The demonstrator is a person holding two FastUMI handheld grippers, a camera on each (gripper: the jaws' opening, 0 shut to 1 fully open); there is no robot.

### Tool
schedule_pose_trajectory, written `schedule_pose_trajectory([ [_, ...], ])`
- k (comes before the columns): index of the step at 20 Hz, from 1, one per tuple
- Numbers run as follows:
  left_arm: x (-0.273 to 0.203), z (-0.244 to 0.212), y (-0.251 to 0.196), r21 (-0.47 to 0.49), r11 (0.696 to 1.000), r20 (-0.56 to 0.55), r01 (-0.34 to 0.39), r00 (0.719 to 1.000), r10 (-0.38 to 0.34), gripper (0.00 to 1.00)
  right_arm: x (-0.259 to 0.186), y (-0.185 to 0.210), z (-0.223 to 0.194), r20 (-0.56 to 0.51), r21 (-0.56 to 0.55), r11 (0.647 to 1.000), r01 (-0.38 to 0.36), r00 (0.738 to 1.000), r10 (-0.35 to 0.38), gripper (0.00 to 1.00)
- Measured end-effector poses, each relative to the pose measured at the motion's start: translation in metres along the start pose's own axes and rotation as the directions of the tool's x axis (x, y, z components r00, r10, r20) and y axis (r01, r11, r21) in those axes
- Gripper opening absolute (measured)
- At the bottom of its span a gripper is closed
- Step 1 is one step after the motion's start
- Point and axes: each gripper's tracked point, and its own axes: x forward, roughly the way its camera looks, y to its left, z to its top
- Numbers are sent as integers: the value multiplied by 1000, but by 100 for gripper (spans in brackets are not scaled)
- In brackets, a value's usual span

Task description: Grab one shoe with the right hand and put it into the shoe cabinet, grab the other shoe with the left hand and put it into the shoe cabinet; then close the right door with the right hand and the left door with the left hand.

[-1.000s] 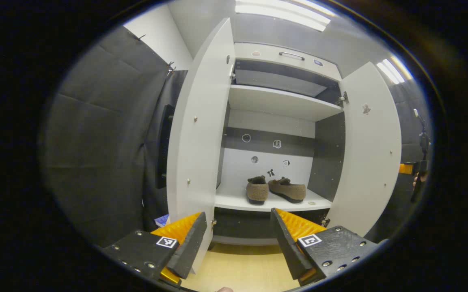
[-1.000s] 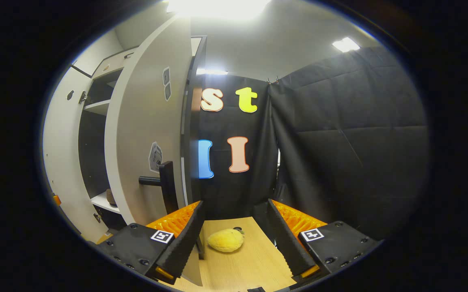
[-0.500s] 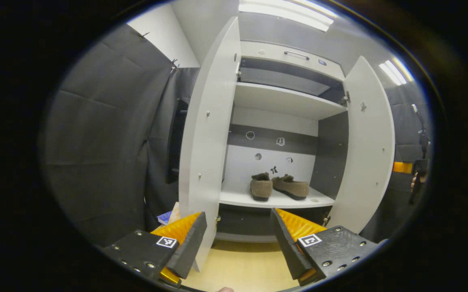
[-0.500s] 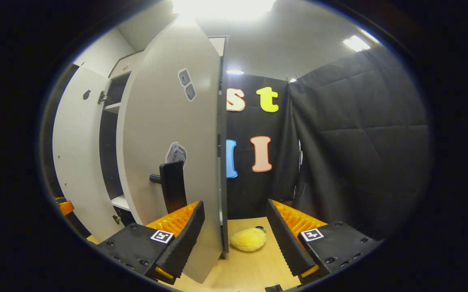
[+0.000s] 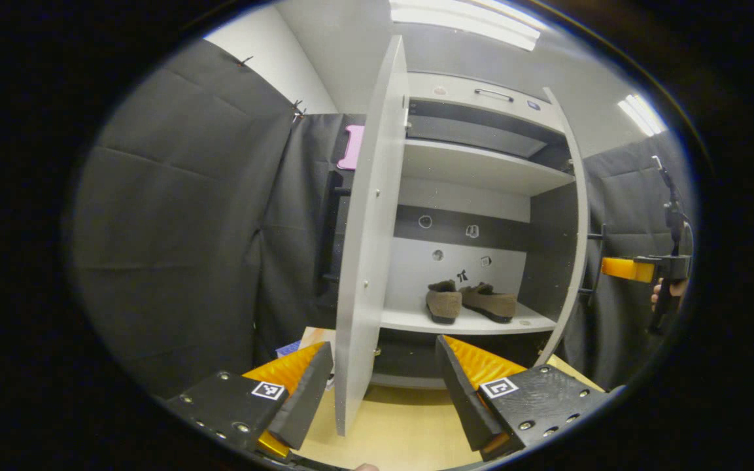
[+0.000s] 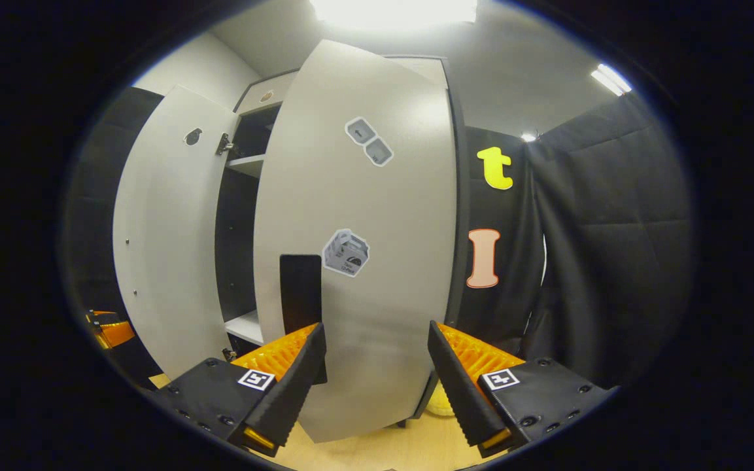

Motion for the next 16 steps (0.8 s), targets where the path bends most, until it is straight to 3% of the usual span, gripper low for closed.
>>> schedule_pose_trajectory([
  [7, -16, 24, 70, 43, 991, 54, -129, 991, 127, 99, -1, 4, -8, -8, 7, 1000, -5, 1000, 5, 98],
  [9, -14, 37, 88, 66, 988, 73, -138, 988, 133, 99, 0, 0, -14, -26, 30, 1000, 1, 1000, -1, 97],
  [10, -12, 47, 99, 81, 985, 90, -153, 985, 146, 92, -1, -3, -18, -32, 39, 999, 6, 999, -5, 97],
  [11, -8, 57, 108, 90, 983, 109, -162, 982, 152, 92, -4, -6, -22, -40, 46, 999, 11, 999, -9, 98],
  [16, 30, 96, 135, 71, 991, 155, -111, 983, 99, 91, -9, -11, -32, -69, 78, 997, 25, 997, -19, 98],
])
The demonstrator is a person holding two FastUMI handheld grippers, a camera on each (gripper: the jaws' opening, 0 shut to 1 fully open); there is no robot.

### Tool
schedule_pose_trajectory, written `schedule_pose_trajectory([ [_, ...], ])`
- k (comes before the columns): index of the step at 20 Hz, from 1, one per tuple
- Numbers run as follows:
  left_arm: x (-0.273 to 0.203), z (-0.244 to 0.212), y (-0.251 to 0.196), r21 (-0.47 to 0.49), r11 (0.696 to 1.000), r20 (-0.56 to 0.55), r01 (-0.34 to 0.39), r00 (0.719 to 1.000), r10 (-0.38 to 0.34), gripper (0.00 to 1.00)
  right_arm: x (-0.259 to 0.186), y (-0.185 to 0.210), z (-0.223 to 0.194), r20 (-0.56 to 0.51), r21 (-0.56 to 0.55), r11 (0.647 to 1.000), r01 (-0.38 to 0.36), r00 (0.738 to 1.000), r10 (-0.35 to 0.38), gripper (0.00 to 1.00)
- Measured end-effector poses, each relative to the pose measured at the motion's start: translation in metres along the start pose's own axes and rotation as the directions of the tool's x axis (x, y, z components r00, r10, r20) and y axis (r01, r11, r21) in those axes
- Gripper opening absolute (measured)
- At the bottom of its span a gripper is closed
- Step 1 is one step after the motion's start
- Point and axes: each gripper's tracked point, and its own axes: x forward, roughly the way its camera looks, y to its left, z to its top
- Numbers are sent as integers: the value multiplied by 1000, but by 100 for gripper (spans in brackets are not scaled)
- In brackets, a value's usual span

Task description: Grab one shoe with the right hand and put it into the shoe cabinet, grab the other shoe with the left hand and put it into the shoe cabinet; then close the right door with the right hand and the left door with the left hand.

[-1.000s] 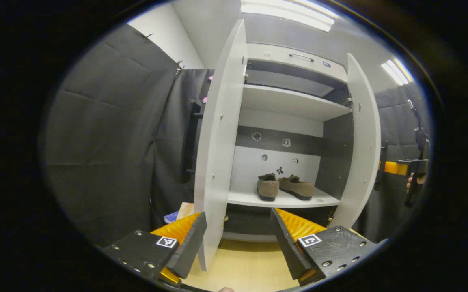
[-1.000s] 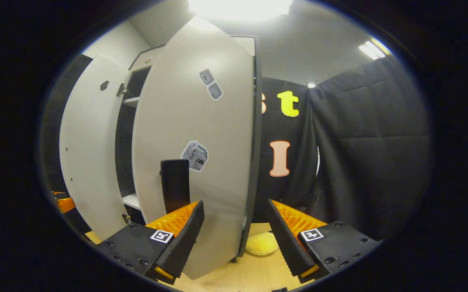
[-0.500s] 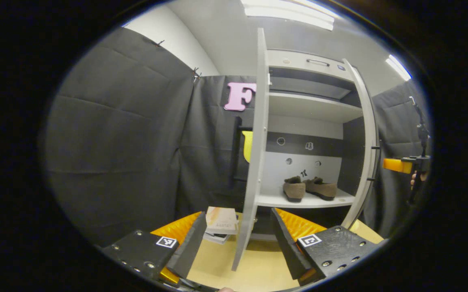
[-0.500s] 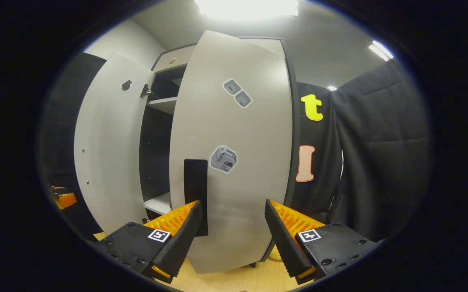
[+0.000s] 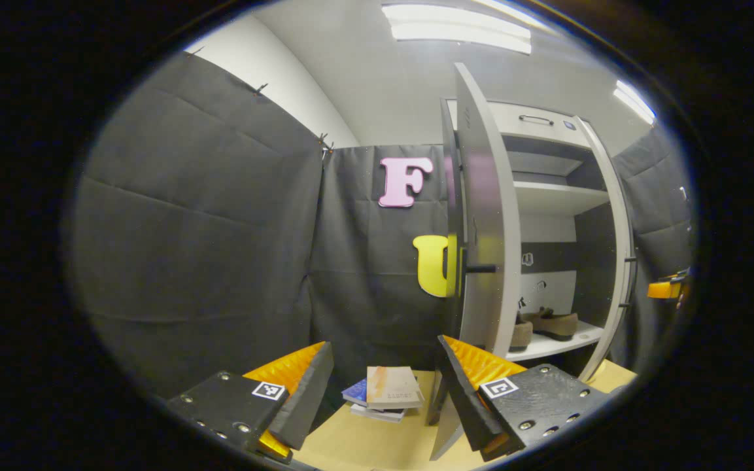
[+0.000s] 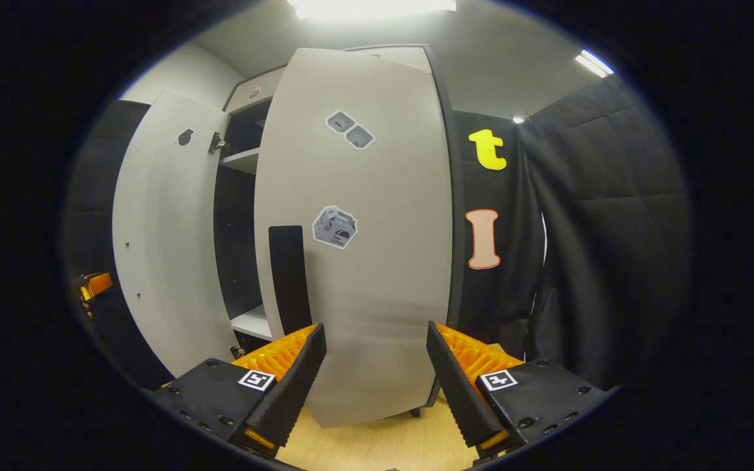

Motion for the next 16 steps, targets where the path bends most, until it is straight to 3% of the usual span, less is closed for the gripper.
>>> schedule_pose_trajectory([
  [1, 13, 4, 4, -13, 1000, 7, 12, 1000, -12, 99, -1, -1, -2, -5, 6, 1000, 2, 1000, -2, 98],
  [2, 26, 7, 8, -23, 999, 11, 28, 1000, -27, 91, -2, -2, -3, -9, 11, 1000, 3, 1000, -3, 99],
  [5, 58, 5, 2, -74, 987, -13, 143, 989, -144, 91, -6, -8, -6, -17, 8, 1000, 19, 1000, -19, 98],
  [6, 61, 3, 5, -114, 980, -20, 162, 986, -165, 99, -8, -8, -6, -20, 8, 1000, 21, 1000, -21, 98],
  [7, 61, 1, 11, -152, 973, -17, 176, 983, -181, 91, -10, -10, -7, -23, 5, 1000, 23, 999, -23, 98],
  [13, 71, 0, 24, -278, 923, -8, 265, 961, -278, 91, -21, -25, -14, -45, -1, 998, 67, 997, -67, 98],
  [14, 73, -3, 22, -296, 912, -11, 284, 954, -301, 84, -22, -27, -17, -54, 1, 997, 73, 996, -73, 98],
  [16, 80, -6, 19, -302, 903, -14, 304, 946, -323, 88, -23, -29, -16, -55, 13, 997, 80, 995, -79, 98],
])
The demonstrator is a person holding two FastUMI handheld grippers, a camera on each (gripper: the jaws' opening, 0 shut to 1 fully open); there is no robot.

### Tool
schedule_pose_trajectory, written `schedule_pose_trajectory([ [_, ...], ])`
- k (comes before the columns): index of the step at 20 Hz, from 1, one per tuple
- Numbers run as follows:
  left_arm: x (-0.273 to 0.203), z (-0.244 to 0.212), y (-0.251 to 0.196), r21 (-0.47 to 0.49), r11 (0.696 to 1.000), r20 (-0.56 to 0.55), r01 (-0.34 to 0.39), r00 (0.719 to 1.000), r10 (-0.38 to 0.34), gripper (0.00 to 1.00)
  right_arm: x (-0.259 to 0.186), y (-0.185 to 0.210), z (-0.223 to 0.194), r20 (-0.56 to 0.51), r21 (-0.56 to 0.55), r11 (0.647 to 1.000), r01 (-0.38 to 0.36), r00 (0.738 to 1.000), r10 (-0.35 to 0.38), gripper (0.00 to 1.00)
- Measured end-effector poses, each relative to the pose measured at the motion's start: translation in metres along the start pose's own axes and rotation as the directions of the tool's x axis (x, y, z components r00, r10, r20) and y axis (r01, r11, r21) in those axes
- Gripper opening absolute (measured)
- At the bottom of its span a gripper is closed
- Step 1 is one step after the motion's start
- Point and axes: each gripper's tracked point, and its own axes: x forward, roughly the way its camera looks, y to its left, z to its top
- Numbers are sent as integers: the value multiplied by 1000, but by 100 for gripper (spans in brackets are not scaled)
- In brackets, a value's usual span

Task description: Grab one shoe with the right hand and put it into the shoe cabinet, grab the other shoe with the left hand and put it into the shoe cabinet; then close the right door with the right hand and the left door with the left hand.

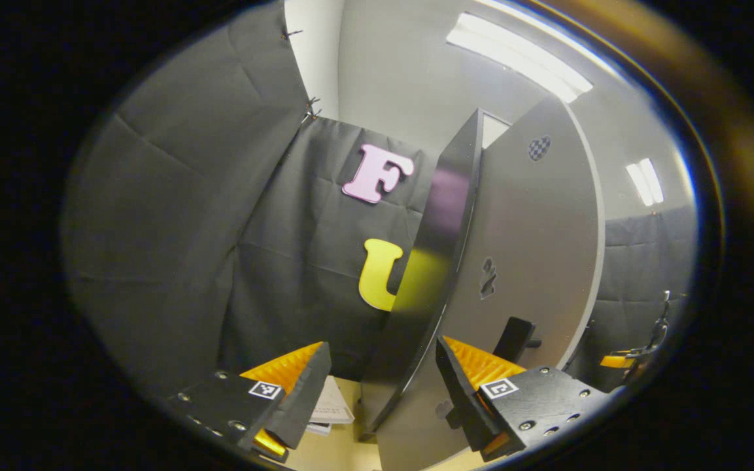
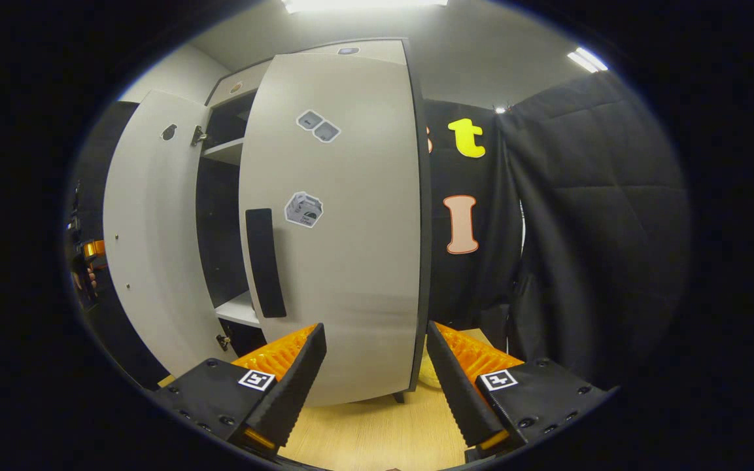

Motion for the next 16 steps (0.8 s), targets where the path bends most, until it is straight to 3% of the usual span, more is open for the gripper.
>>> schedule_pose_trajectory([
  [2, 10, -7, -6, 14, 1000, -20, 12, 1000, -12, 99, -2, -1, 0, 5, 16, 1000, -2, 1000, 2, 98],
  [3, 14, -9, -10, 21, 1000, -25, 16, 1000, -15, 94, -3, -1, -1, 8, 21, 1000, -6, 1000, 6, 98],
  [6, 22, -7, -32, 44, 999, -42, 28, 999, -26, 94, 0, -8, -4, 9, 26, 1000, -7, 1000, 7, 98],
  [7, 22, -12, -27, 66, 998, -55, -1, 998, 4, 98, 2, -12, -5, 7, 36, 999, -7, 1000, 7, 98],
  [8, 19, -18, -24, 83, 996, -69, -19, 997, 25, 94, 6, -16, -7, 1, 54, 998, -11, 1000, 11, 98],
  [12, 9, -19, -32, 100, 992, -73, -82, 993, 90, 94, 16, -27, -17, -21, 109, 994, -25, 999, 28, 96],
  [14, 9, -20, -45, 147, 986, -79, -85, 992, 97, 99, 22, -30, -20, -31, 122, 992, -38, 999, 42, 93],
  [16, 11, -26, -63, 169, 984, -91, -65, 993, 81, 94, 30, -36, -24, -38, 128, 991, -41, 998, 46, 98],
])
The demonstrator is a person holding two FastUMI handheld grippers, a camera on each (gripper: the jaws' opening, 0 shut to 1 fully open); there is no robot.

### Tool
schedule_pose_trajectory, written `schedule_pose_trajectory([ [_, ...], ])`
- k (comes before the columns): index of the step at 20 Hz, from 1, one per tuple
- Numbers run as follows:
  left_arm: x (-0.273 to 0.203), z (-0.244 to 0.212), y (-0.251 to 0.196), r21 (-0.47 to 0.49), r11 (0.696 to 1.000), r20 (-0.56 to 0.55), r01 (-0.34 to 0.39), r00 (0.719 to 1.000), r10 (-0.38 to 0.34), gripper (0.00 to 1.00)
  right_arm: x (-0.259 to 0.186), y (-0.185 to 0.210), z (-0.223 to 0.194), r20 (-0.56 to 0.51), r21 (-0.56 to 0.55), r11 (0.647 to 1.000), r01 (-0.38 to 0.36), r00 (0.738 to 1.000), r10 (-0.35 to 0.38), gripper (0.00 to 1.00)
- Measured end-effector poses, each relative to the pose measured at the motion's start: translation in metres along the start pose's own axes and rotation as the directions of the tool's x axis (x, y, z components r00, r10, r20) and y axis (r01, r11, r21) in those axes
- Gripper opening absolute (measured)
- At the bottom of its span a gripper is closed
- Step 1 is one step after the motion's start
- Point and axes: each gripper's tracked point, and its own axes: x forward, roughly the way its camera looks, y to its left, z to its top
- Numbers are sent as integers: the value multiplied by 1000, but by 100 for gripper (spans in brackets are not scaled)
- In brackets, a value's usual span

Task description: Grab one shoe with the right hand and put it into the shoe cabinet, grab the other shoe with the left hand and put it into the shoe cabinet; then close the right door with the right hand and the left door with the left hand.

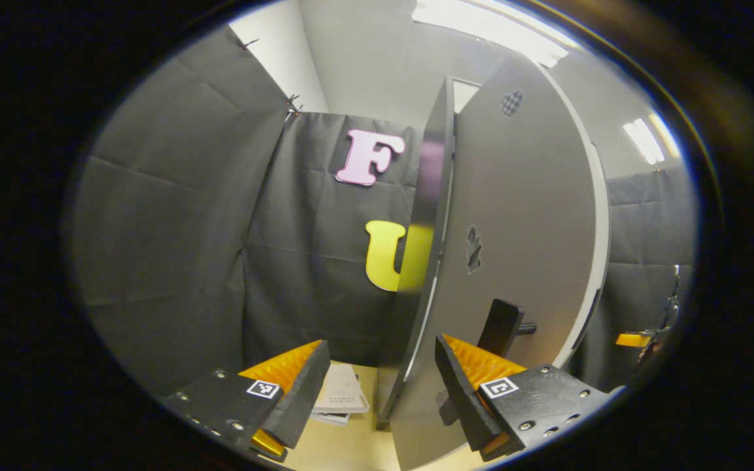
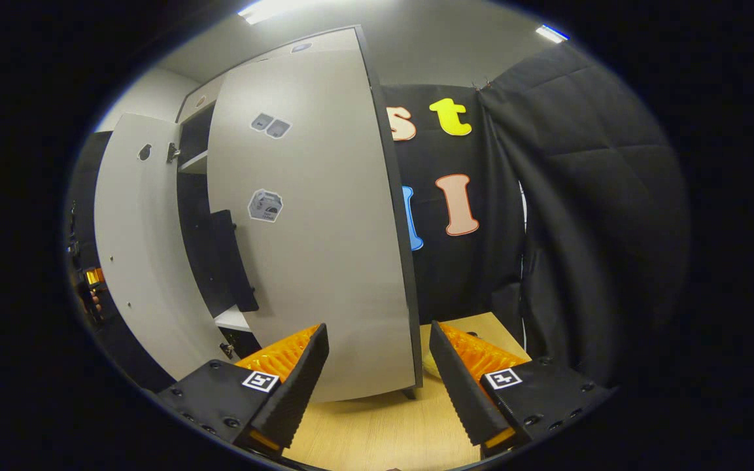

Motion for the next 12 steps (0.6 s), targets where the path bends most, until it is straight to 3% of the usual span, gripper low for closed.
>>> schedule_pose_trajectory([
  [1, 0, -3, -11, 1, 1000, 3, 11, 1000, -11, 90, 4, -1, 1, -5, 2, 1000, -4, 1000, 4, 92],
  [2, 1, -5, -23, -1, 1000, -1, 23, 1000, -23, 100, 10, -2, 2, -11, 4, 1000, -6, 1000, 6, 98],
  [3, 3, -7, -34, 2, 999, 1, 35, 999, -35, 91, 14, -2, 4, -11, 6, 1000, -5, 1000, 5, 98],
  [4, 5, -6, -46, 11, 999, 10, 42, 999, -42, 99, 17, -3, 6, -6, 7, 1000, -4, 1000, 4, 99],
  [6, 9, -6, -70, 32, 999, 19, 44, 999, -45, 99, 21, -3, 10, 2, 5, 1000, -3, 1000, 3, 98],
  [8, 13, -13, -89, 15, 1000, 21, 27, 999, -27, 89, 21, -5, 8, 7, -4, 1000, 10, 1000, -10, 98],
  [12, 34, -42, -142, -34, 999, -15, 36, 999, -36, 91, 27, -30, -11, -18, -43, 992, 120, 992, -121, 98],
])
